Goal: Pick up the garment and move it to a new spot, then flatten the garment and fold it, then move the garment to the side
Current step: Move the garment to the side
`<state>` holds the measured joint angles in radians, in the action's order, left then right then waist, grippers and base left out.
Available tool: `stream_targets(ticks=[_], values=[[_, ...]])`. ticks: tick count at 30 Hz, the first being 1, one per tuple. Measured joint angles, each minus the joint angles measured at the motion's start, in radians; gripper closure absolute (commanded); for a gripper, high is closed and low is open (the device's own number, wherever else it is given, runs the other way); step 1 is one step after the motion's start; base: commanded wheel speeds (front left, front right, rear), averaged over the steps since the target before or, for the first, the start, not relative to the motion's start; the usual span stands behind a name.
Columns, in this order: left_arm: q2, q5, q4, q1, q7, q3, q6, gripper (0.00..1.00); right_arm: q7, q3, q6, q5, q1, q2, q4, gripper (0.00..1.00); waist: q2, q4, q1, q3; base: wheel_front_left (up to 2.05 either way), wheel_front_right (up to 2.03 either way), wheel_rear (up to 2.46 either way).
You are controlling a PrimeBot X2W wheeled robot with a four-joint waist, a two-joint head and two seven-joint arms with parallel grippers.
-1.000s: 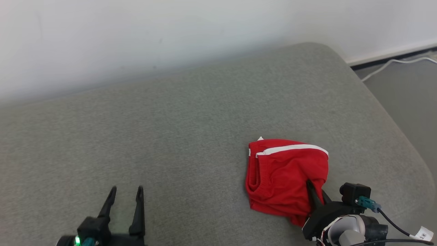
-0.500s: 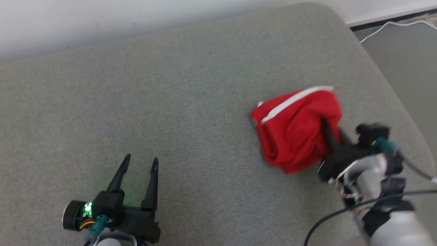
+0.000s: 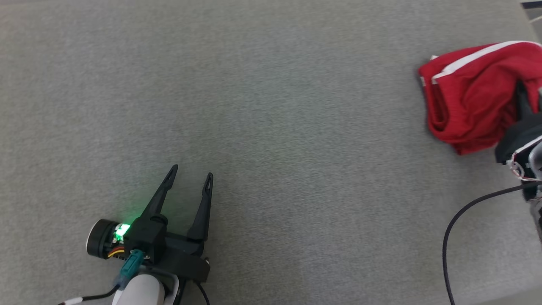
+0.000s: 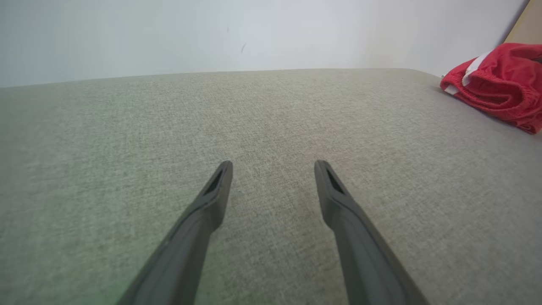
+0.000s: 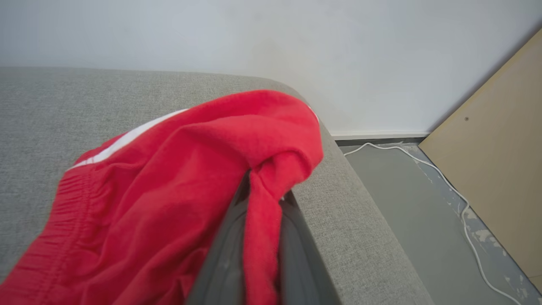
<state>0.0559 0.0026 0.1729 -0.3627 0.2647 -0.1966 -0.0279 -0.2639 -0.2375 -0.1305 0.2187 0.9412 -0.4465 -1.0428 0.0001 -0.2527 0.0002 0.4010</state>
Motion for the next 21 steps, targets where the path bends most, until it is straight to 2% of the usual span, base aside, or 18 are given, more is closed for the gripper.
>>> stream_targets(ticks=[3, 4, 5, 6, 9, 13, 18, 21], values=[[0.001, -0.001, -0.005, -0.008, 0.000, -0.004, 0.000, 0.00, 0.000, 0.022, 0.000, -0.040, 0.032, -0.026, -0.058, 0.98, 0.0000, 0.032, 0.0000, 0.019, 0.00, 0.00, 0.00], [0.001, -0.001, -0.005, -0.008, 0.000, -0.003, -0.001, 0.00, 0.000, 0.032, 0.000, -0.052, 0.039, -0.033, -0.086, 0.72, 0.0000, 0.042, 0.0000, 0.024, 0.00, 0.00, 0.00], [0.001, -0.002, -0.005, -0.008, 0.001, -0.002, -0.002, 0.00, 0.000, 0.042, 0.000, -0.066, 0.044, -0.040, -0.106, 0.40, 0.0000, 0.051, -0.0001, 0.028, 0.00, 0.00, 0.00], [0.001, -0.003, -0.005, -0.007, 0.001, -0.004, -0.002, 0.00, 0.000, 0.056, 0.000, -0.083, 0.050, -0.052, -0.114, 0.00, 0.0000, 0.060, 0.0000, 0.031, 0.00, 0.00, 0.00], [0.000, -0.009, -0.003, -0.005, 0.002, -0.003, -0.009, 0.00, 0.000, 0.154, 0.000, -0.154, 0.071, -0.093, -0.107, 0.00, 0.0000, 0.087, -0.0001, 0.034, 0.00, 0.00, 0.00], [0.002, -0.016, 0.007, 0.007, 0.001, 0.004, -0.019, 0.00, 0.000, 0.277, 0.000, -0.226, 0.040, -0.091, -0.030, 0.00, 0.0000, 0.095, -0.0001, 0.014, 0.00, 0.00, 0.00], [0.003, -0.028, 0.019, 0.046, 0.000, 0.028, -0.036, 0.00, 0.000, 0.320, 0.000, -0.243, -0.051, 0.024, 0.152, 0.00, 0.0000, 0.098, -0.0001, -0.031, 0.00, 0.00, 0.00], [0.002, -0.033, 0.023, 0.076, 0.000, 0.046, -0.042, 0.00, 0.000, 0.276, 0.000, -0.203, -0.126, 0.076, 0.247, 0.00, 0.0000, 0.101, -0.0002, -0.066, 0.00, 0.00, 0.00]])
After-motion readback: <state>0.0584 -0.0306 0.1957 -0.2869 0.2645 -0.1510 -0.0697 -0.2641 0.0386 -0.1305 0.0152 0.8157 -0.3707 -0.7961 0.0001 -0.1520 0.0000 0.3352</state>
